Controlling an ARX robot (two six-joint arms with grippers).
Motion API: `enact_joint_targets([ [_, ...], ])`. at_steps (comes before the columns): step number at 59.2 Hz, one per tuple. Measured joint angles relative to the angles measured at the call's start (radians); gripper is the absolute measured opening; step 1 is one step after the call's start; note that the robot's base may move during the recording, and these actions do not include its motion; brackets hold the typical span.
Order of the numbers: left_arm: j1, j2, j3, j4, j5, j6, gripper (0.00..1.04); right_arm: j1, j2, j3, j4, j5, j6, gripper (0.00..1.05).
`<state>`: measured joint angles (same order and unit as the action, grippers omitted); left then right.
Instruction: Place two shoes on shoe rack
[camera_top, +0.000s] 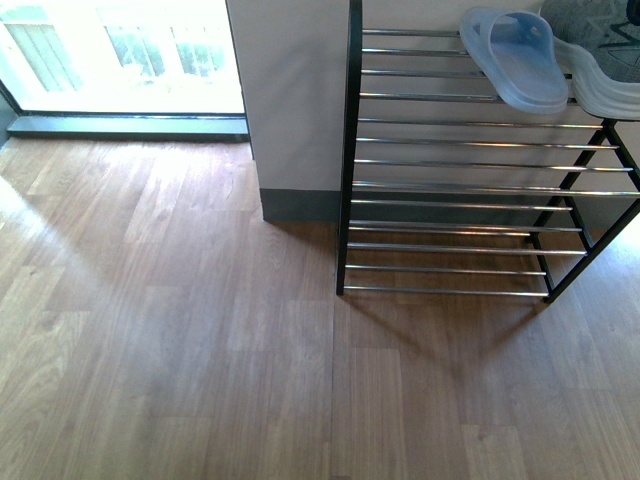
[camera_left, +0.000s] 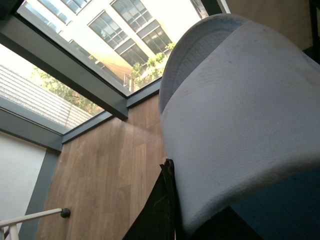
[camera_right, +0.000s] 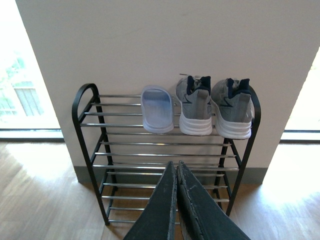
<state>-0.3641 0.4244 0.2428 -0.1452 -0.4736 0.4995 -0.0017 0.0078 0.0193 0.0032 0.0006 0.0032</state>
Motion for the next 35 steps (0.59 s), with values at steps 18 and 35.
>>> enact_joint_targets([
  [18,0.0,0.0,0.0,0.0,-0.001,0.0,0.02,0.0,-0.002,0.0,0.0,0.0,-0.001,0.39],
  [35,0.0,0.0,0.0,0.0,-0.001,0.0,0.02,0.0,-0.002,0.0,0.0,-0.004,-0.001,0.93],
])
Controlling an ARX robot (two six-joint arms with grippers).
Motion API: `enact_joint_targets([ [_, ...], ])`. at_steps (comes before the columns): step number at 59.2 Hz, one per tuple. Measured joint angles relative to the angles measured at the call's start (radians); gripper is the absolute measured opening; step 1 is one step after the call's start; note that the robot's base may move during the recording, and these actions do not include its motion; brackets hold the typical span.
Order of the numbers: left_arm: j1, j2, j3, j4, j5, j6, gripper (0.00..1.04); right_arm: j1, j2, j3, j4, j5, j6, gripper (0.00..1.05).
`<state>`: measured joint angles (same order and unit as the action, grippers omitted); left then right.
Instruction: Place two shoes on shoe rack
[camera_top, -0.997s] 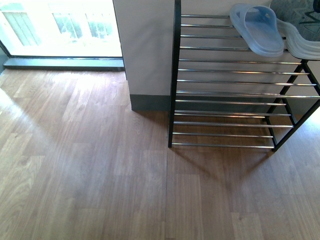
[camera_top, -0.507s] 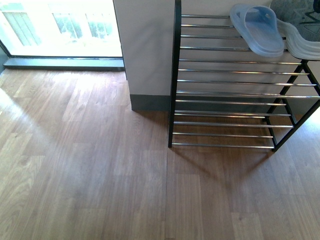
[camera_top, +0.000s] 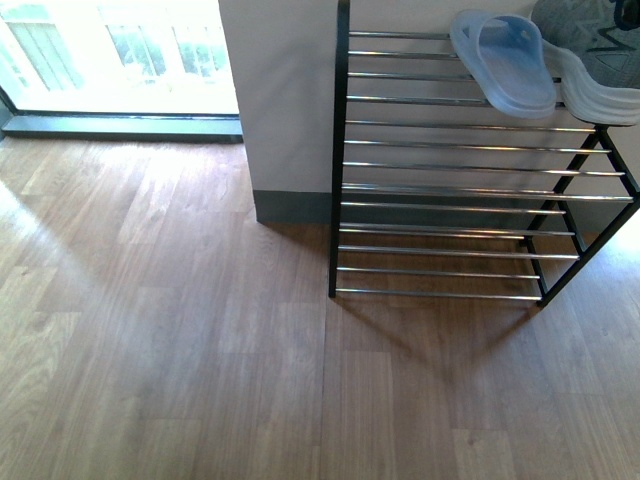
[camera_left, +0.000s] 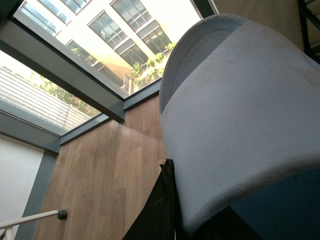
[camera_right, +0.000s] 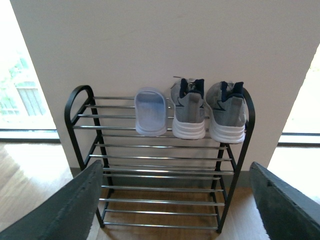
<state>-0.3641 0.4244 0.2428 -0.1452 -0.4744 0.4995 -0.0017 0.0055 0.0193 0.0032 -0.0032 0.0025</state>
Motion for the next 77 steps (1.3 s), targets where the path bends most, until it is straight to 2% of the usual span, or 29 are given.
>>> enact_joint_targets([
  [2,0.0,0.0,0.0,0.0,-0.001,0.0,0.02,0.0,0.0,0.0,0.0,0.0,0.0,0.97],
  [35,-0.001,0.001,0.0,0.0,0.0,0.0,0.02,0.0,-0.001,0.0,-0.001,0.006,0.0,0.96],
  [38,-0.021,0.046,0.005,0.03,-0.114,-0.113,0.02,0.0,-0.001,0.0,-0.001,0.006,0.0,0.96],
  [40,-0.008,0.131,0.034,0.1,-0.125,-0.249,0.02,0.0,-0.001,0.0,-0.001,0.006,0.0,0.96],
  [44,0.055,0.365,0.137,0.272,-0.017,-0.421,0.02,0.0,-0.001,0.0,-0.001,0.004,0.0,0.96],
  [51,0.085,0.716,0.327,0.409,0.158,-0.435,0.02,0.0,-0.001,0.0,-0.001,0.004,0.0,0.96],
  [67,0.087,1.28,0.735,0.397,0.374,-0.299,0.02,0.0,-0.001,0.0,-0.001,0.004,0.0,0.96],
  [77,0.083,1.55,1.035,0.311,0.406,-0.134,0.02,0.0,-0.001,0.0,-0.001,0.004,0.0,0.96],
])
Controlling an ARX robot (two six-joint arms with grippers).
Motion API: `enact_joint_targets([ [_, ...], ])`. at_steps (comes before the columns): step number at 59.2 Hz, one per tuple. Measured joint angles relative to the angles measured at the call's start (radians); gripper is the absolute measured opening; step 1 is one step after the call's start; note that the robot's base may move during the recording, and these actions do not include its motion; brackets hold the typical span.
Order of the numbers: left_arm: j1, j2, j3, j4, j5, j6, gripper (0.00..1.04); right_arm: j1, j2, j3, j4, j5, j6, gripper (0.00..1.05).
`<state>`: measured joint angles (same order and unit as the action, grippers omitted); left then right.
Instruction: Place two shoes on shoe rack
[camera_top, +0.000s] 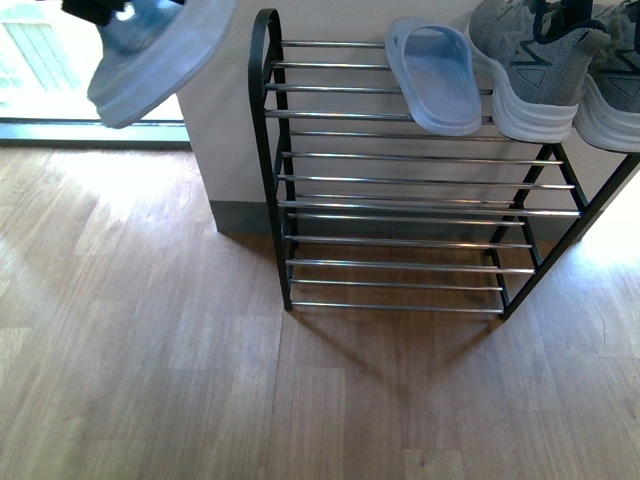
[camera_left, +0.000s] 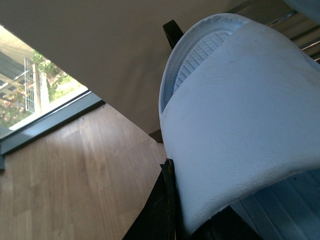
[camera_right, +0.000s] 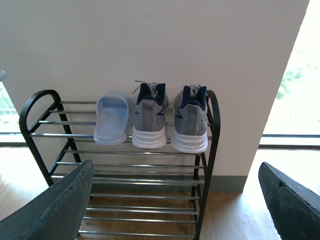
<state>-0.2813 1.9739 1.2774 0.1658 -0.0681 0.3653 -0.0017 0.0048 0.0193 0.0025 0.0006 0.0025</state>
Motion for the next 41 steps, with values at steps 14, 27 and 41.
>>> enact_joint_targets([
  [14,-0.013,0.309,0.382,-0.097,-0.002,0.205,0.02,0.0,0.0,0.0,0.0,0.0,0.0,0.96],
  [27,-0.036,0.466,0.674,-0.17,0.036,0.275,0.02,0.0,0.0,0.0,0.0,0.0,0.0,0.96],
  [41,-0.075,0.526,0.823,-0.219,0.063,0.27,0.02,0.0,0.0,0.0,0.0,0.0,0.0,0.96],
])
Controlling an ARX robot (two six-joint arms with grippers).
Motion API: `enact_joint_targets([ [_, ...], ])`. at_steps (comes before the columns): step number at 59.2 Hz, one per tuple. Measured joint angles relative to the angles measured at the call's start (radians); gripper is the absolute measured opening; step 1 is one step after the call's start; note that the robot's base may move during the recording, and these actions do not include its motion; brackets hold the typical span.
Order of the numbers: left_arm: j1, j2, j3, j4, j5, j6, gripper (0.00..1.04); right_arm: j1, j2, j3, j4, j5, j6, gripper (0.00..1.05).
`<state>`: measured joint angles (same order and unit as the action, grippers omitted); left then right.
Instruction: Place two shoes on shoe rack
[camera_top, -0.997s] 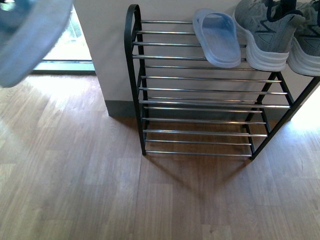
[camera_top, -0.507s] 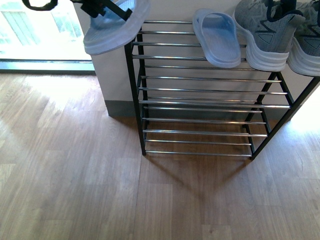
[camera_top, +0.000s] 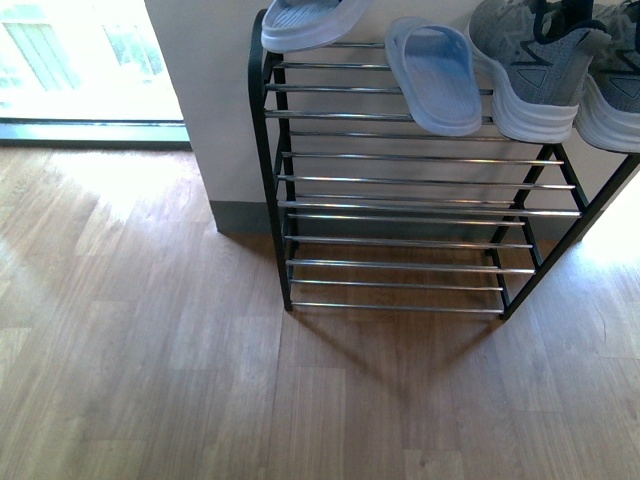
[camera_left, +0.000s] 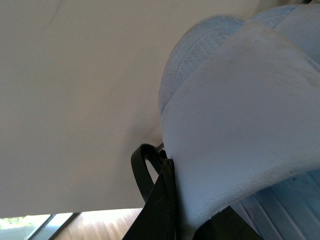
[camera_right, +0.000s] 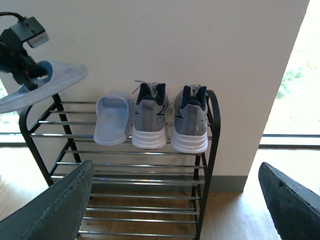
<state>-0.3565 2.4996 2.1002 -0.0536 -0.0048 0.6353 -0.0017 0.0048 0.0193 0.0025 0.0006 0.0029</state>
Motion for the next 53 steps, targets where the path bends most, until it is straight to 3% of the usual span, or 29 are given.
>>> enact_joint_targets([
  [20,0.003,0.21,0.168,-0.029,-0.107,0.052,0.02,0.0,0.0,0.0,0.0,0.0,0.0,0.96],
  [40,-0.003,0.29,0.252,-0.013,-0.136,0.048,0.02,0.0,0.0,0.0,0.0,0.0,0.0,0.96],
  [50,-0.005,0.29,0.246,-0.004,-0.138,0.026,0.25,0.0,0.0,0.0,0.0,0.0,0.0,0.96],
  [53,-0.009,0.278,0.221,0.007,-0.13,0.002,0.37,0.0,0.0,0.0,0.0,0.0,0.0,0.96],
])
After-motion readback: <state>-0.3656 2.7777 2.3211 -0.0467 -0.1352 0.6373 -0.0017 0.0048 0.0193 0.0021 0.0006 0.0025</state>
